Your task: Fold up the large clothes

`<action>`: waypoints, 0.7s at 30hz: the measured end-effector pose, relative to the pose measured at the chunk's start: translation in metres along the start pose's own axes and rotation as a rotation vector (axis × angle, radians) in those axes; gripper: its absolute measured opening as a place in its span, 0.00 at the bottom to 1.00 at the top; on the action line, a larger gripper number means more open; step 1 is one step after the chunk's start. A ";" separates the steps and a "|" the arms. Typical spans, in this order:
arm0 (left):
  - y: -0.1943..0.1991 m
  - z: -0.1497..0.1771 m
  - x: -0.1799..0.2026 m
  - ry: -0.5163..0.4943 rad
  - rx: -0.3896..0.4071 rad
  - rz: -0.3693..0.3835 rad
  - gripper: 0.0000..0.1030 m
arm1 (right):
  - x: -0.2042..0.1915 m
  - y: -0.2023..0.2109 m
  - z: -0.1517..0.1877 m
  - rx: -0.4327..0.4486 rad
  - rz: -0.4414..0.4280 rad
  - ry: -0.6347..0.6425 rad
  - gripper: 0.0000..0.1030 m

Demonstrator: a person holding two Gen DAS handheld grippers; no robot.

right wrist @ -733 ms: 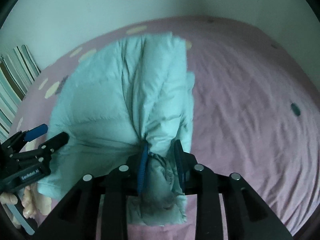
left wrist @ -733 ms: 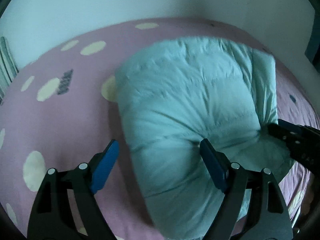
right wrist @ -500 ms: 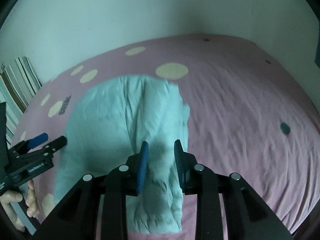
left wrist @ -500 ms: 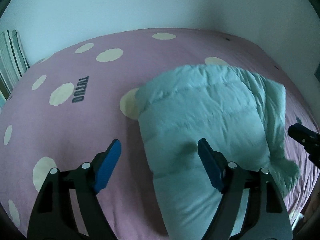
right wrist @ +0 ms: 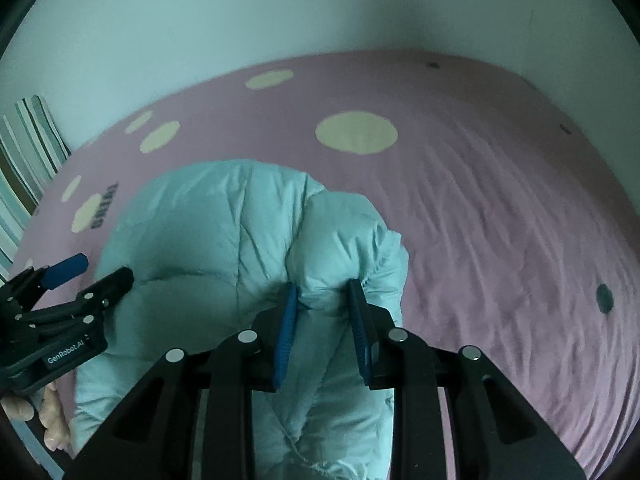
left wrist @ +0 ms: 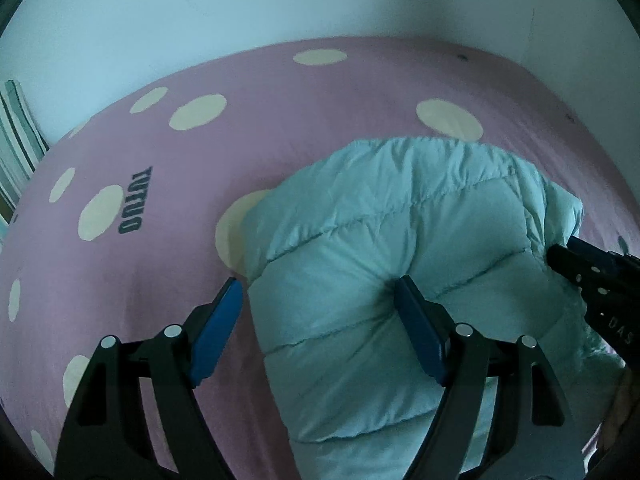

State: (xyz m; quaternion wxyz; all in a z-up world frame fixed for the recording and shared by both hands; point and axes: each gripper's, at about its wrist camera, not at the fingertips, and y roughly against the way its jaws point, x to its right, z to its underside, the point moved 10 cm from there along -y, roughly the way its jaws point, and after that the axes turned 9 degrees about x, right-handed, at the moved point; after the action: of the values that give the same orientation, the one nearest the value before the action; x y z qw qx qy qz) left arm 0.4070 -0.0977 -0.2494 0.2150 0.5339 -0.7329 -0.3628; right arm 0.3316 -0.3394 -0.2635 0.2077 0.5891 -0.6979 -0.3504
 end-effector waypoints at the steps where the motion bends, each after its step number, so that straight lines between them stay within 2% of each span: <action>1: -0.004 0.001 0.002 -0.008 -0.010 -0.001 0.76 | 0.001 -0.005 0.003 -0.010 0.001 -0.003 0.26; 5: -0.021 0.007 0.009 -0.036 -0.050 -0.012 0.76 | 0.001 -0.022 0.011 -0.039 0.016 -0.003 0.27; 10: -0.044 0.020 0.009 -0.011 -0.098 0.020 0.78 | 0.006 -0.043 0.019 -0.076 0.013 -0.025 0.27; 15: -0.053 0.025 0.009 -0.032 -0.101 0.001 0.79 | 0.005 -0.056 0.022 -0.091 0.020 -0.016 0.27; 21: -0.049 0.021 0.009 -0.036 -0.091 0.003 0.79 | 0.004 -0.052 0.020 -0.080 0.030 -0.009 0.28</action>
State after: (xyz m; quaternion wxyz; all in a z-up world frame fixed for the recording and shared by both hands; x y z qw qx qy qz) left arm 0.4196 -0.1083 -0.3004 0.2266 0.5158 -0.7202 -0.4049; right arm 0.3515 -0.3417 -0.3155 0.2330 0.5682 -0.6930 -0.3776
